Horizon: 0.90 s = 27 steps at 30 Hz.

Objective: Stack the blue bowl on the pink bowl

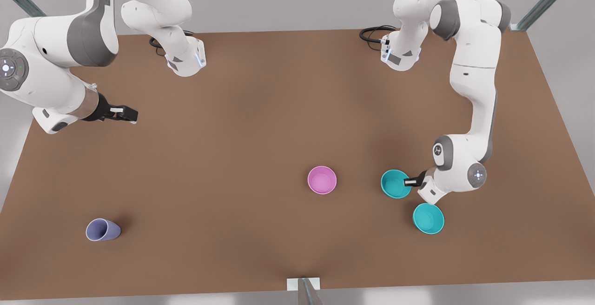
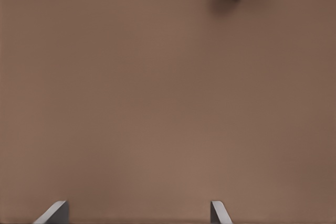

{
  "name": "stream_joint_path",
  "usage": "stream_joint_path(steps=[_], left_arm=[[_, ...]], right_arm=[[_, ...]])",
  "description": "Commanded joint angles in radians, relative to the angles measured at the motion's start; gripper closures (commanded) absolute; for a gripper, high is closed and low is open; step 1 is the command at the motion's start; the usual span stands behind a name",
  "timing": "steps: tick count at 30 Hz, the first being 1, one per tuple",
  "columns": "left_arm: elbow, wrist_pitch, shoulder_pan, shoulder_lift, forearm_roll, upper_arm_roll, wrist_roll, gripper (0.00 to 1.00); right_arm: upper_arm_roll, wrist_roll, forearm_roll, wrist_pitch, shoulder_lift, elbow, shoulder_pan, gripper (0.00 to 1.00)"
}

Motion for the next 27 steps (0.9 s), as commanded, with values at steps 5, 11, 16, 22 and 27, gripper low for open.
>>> stream_joint_path(steps=[5, 11, 16, 22, 27], left_arm=[[0.299, -0.229, -0.304, 0.059, 0.002, -0.020, -0.666, 0.79], [0.385, -0.225, -0.396, 0.156, -0.001, -0.021, -0.792, 0.79], [0.382, -0.222, -0.376, 0.156, 0.005, -0.021, -0.788, 0.79], [0.379, -0.223, -0.373, 0.175, 0.005, -0.021, -0.788, 0.79], [0.377, -0.223, -0.367, 0.188, 0.005, -0.021, -0.788, 0.79]], right_arm=[[-0.001, -0.068, 0.000, 0.009, -0.005, -0.015, 0.001, 0.00], [-0.001, -0.068, 0.000, 0.011, -0.004, -0.018, 0.001, 0.00], [-0.001, -0.068, 0.000, 0.011, 0.001, -0.018, 0.001, 0.00], [-0.002, -0.068, 0.002, 0.011, 0.001, -0.018, 0.001, 0.00], [-0.002, -0.068, 0.002, 0.012, 0.002, -0.018, 0.001, 0.00]])
